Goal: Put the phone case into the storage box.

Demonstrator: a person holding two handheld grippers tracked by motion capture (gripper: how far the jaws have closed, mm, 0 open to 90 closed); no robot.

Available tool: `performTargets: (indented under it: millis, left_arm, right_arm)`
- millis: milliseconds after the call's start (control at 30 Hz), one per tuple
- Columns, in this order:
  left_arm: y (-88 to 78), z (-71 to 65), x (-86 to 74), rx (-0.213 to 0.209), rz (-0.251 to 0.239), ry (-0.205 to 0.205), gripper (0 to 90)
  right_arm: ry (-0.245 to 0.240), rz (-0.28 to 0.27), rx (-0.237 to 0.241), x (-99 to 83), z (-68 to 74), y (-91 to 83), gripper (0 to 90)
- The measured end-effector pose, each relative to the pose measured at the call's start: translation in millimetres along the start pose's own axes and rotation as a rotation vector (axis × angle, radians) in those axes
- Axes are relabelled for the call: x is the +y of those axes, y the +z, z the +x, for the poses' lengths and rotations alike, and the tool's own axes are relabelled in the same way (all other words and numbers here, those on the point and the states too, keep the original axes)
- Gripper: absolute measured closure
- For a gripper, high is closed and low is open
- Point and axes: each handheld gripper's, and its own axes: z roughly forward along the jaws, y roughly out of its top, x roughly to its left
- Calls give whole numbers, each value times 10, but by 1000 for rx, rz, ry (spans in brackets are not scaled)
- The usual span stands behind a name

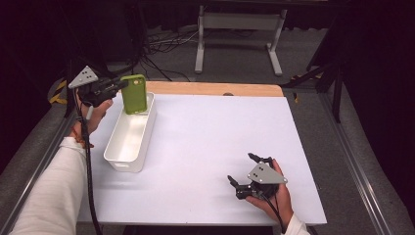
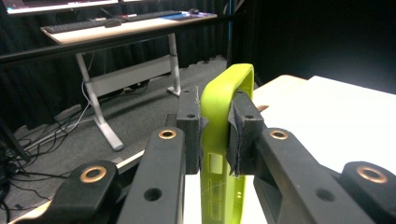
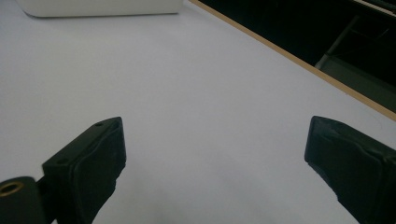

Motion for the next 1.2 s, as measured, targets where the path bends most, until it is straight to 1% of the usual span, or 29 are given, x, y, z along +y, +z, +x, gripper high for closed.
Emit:
performTargets:
  millis: [100,167,233,300,333,433,467,533,567,600,633,733,800,867,900,933,1000,1067,1100,1200]
  left_arm:
    - [83,21,-52,-2,8,-3,776]
    - [140,31,-96,-16,7,-19,775]
    - [193,33,-128,-19,21,-16,776]
    - [238,30,-150,-18,21,-17,776]
    - [263,28,-159,-14,31,-8,776]
    - [300,34,-191,-16,48,-9,775]
    - [310,43,-205,-10,49,-7,775]
    - [329,57,-238,-16,43,-26,775]
    - [335,73,-255,-9,51,-24,775]
    - [339,76,-268,-7,50,-30,775]
    - [346,80,-279,-10,36,-39,775]
    - [365,86,-301,-11,27,-51,775]
    - [388,78,-311,-8,40,-45,775]
    - [412,70,-320,-5,57,-38,774]
    - [412,70,-320,-5,57,-38,774]
    - [419,76,-331,0,61,-31,774]
    - [417,92,-337,9,61,-34,773]
    - [415,100,-340,16,64,-26,770]
    - [421,98,-346,38,75,-23,761]
    - [436,110,-361,74,95,-6,711]
  right_arm:
    - [-3,7,2,7,6,25,65]
    - [-5,11,5,7,10,32,65]
    - [-10,15,4,6,22,31,66]
    - [-13,17,6,1,26,22,66]
    - [-13,18,5,-1,26,17,67]
    - [-12,17,6,-6,30,1,69]
    - [-14,18,6,-7,33,-2,69]
    - [-19,19,6,-4,42,-5,70]
    - [-19,17,7,-3,46,-5,70]
    - [-20,19,8,-1,52,-5,71]
    - [-23,20,7,2,56,-5,71]
    - [-29,22,8,3,70,-7,71]
    - [-27,31,14,-6,73,-3,72]
    - [-28,29,13,-8,65,-3,72]
    - [-23,27,13,-9,62,-4,72]
    - [-23,27,13,-9,62,-4,72]
    - [-19,25,17,-8,62,-6,72]
    - [-25,25,23,-9,71,-9,72]
    - [-27,29,26,-12,77,-9,72]
    - [-30,35,34,-20,79,2,72]
